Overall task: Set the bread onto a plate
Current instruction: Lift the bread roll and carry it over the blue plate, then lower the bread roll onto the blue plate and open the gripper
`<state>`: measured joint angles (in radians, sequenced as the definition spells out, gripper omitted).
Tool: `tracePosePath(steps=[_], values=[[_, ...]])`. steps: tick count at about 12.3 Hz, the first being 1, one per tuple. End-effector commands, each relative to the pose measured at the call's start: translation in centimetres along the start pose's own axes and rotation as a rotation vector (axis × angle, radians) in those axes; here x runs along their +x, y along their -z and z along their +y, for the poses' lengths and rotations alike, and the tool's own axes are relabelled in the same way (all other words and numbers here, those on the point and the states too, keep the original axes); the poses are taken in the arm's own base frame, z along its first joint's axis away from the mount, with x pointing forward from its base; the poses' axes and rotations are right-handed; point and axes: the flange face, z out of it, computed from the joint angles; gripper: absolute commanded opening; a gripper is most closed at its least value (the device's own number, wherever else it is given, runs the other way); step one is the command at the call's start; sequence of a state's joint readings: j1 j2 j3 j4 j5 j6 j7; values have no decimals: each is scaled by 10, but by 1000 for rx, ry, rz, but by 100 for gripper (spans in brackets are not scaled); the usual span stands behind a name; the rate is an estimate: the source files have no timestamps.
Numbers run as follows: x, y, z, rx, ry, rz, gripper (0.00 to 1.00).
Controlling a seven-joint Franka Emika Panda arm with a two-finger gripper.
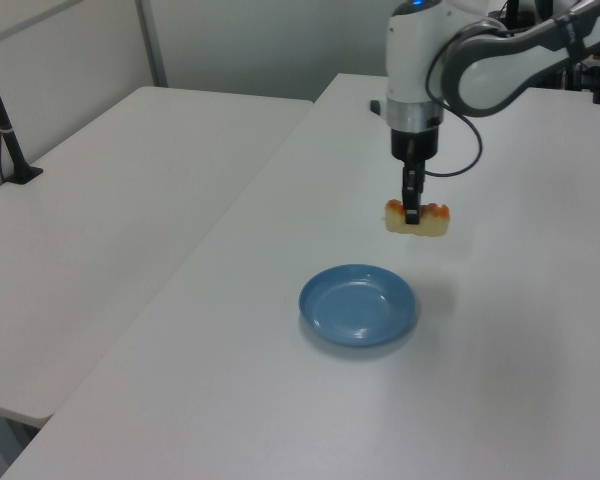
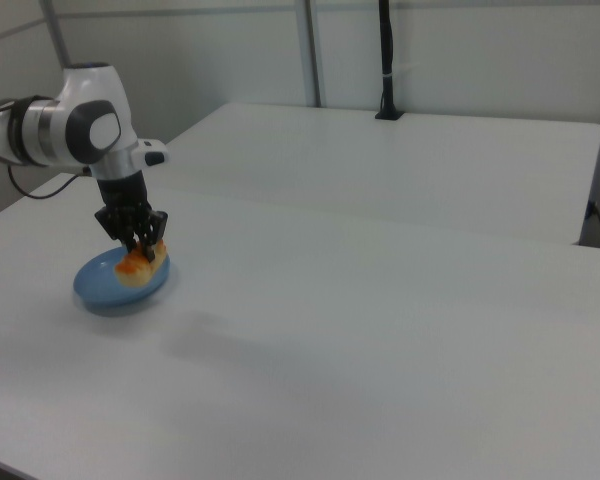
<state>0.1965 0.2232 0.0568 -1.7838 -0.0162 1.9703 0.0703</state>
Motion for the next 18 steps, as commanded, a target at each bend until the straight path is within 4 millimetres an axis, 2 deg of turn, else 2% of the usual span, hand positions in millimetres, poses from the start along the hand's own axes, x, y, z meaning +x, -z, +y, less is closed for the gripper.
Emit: tracePosePath(steps=[1,4,5,6,7,10,13,15,18], values=[[40,28,-24,8,-41,-49,32],[42,19,-65,-16,-47,-69,33],[44,10,-85,-26,-56,-73,33],[56,10,-98,-32,-79,-59,33],[66,8,-102,-37,-123,-41,33],[80,-21,-113,-53,-186,-10,33],[90,-48,-125,-61,-223,23,35],[89,-56,-135,-77,-227,27,36],[87,-57,-139,-83,-227,26,72]])
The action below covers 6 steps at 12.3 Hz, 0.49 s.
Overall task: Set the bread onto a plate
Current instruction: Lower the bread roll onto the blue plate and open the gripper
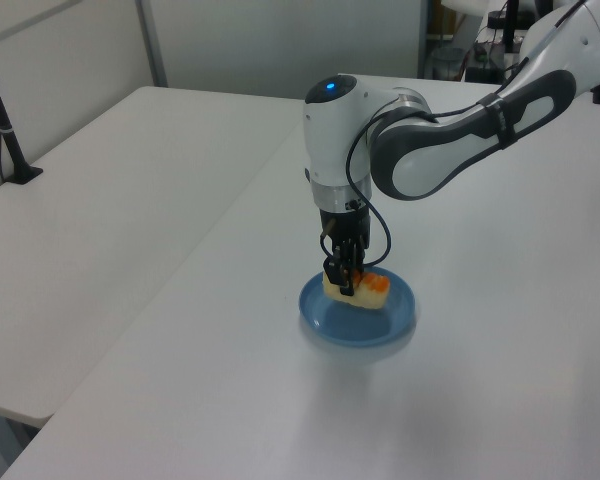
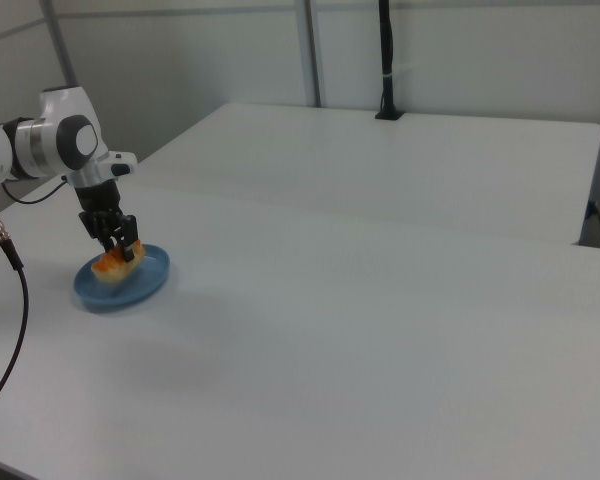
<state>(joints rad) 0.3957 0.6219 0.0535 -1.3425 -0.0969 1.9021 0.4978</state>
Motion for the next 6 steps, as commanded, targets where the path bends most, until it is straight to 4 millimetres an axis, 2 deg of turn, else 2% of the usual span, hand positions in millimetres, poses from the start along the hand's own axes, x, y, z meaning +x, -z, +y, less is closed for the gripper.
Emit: tracePosePath(steps=[1,2,3,4,5,6], values=[[2,7,-4,-11,-16,26,81],[2,8,-2,-10,-19,24,89],[3,11,3,-11,-25,25,92],[3,27,9,-3,-35,40,95],[3,55,23,10,-52,62,99],[1,85,49,12,-83,74,100]])
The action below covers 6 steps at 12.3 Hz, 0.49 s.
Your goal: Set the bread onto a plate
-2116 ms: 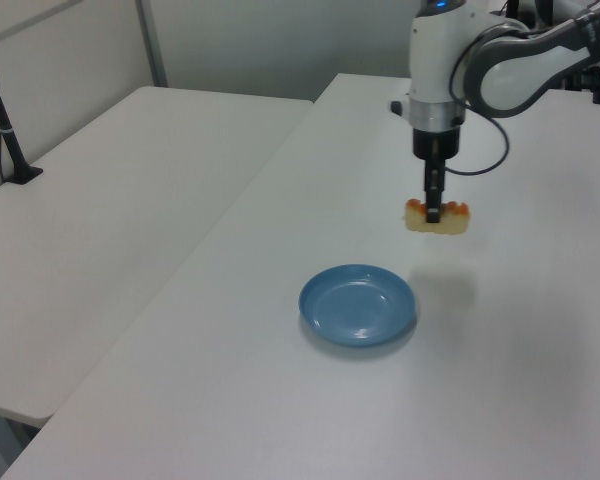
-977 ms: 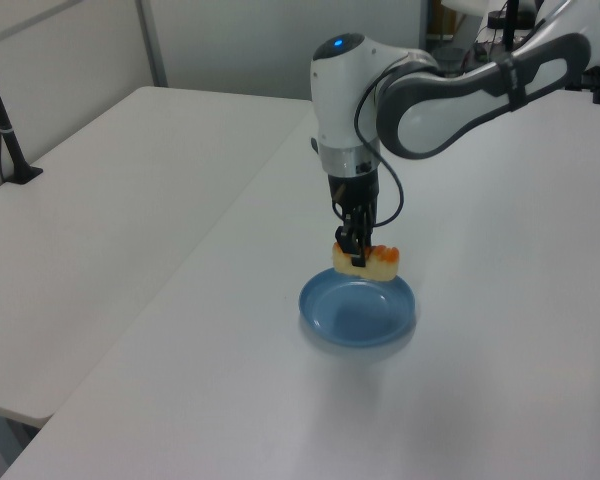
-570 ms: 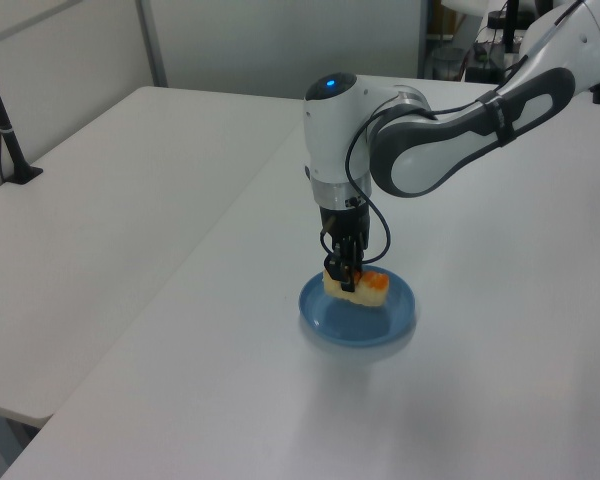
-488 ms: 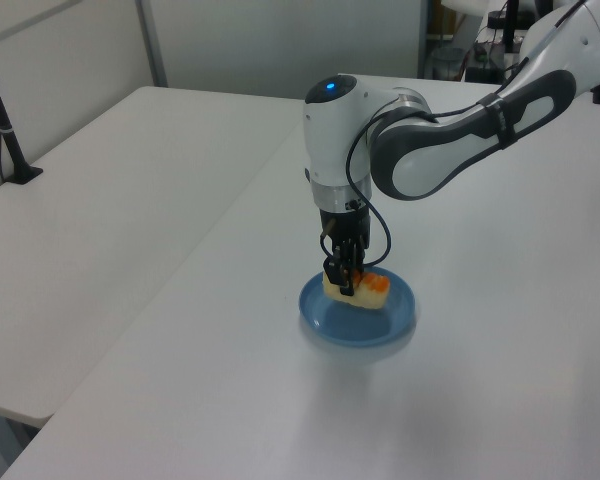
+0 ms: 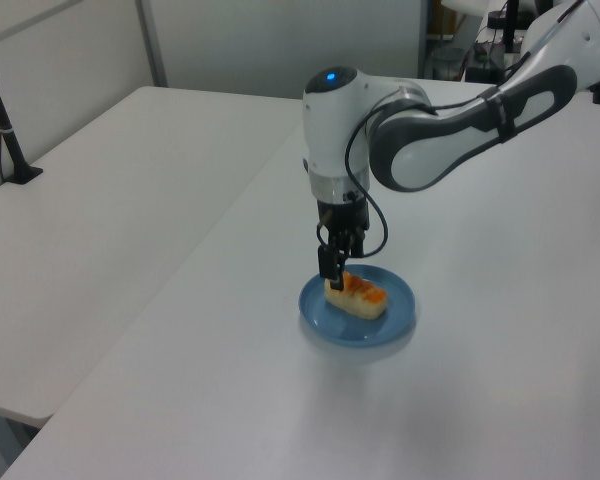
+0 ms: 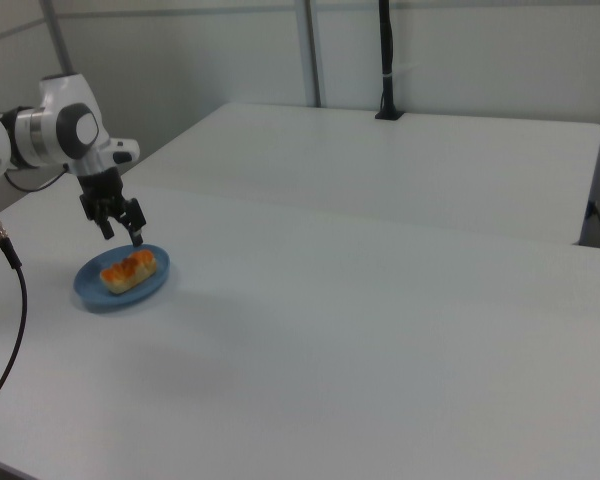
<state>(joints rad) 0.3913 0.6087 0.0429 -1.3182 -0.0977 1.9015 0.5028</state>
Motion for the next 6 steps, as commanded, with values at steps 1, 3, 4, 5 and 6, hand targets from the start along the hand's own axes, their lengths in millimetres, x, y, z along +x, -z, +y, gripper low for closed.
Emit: tracePosePath(steps=[1,3,4,5,6], values=[[-9,94,64,-14,-83,30,100],[-21,158,129,-19,-89,23,100],[-31,187,163,-21,-67,24,100],[-45,210,193,-26,-43,3,100],[-58,231,225,-28,-26,-10,100]])
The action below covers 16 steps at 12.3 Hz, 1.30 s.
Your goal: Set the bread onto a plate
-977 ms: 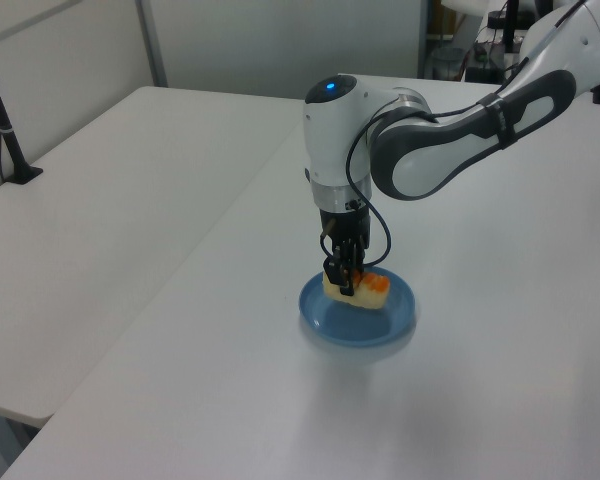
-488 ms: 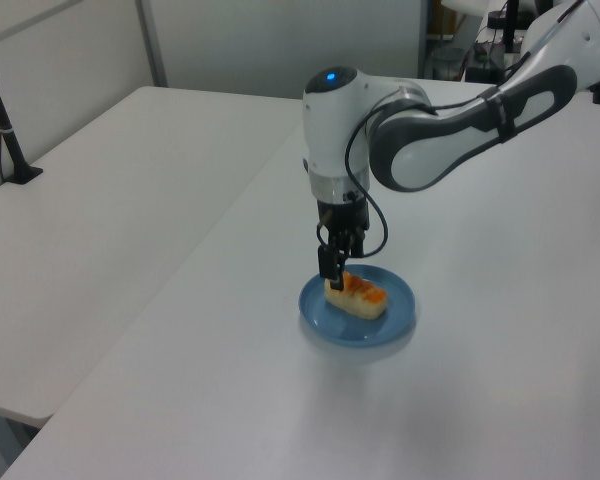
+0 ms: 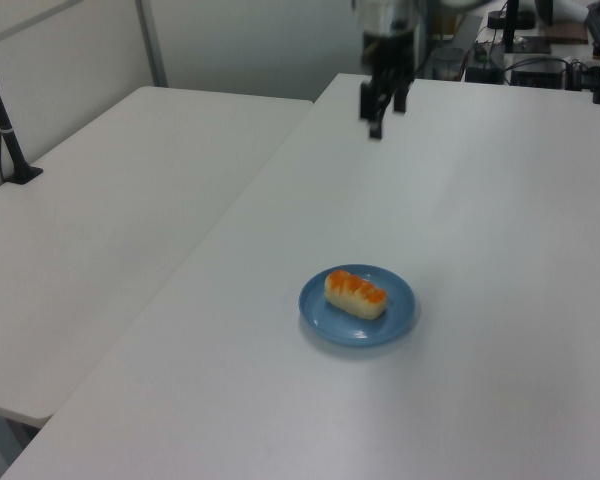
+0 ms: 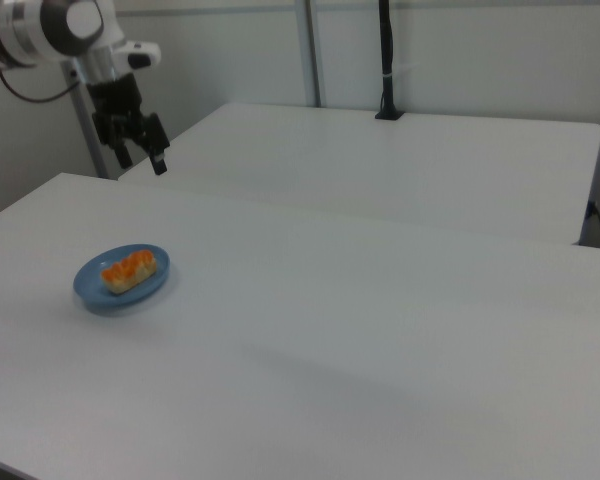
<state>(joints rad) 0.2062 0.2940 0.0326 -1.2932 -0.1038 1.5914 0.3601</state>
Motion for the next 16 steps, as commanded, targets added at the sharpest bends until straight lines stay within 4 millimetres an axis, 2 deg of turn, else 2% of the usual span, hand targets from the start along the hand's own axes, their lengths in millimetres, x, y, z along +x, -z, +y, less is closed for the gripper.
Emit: tracePosePath(steps=[1,2,4,6,8,9,10,11,12,13,14,16], values=[[-43,60,86,-15,80,-38,100],[-54,74,111,-15,109,-51,100],[-75,88,142,-12,133,-49,100],[-91,91,178,-7,137,-50,100],[-88,83,209,-9,153,-65,100],[-84,76,212,-10,130,-70,100],[-79,78,219,-10,-8,-26,100],[-74,77,209,-7,-58,-4,100],[-66,70,208,-9,-71,-3,100],[-65,71,212,-2,-28,5,100],[-64,63,207,-3,74,-8,100],[-58,50,199,0,69,44,100]])
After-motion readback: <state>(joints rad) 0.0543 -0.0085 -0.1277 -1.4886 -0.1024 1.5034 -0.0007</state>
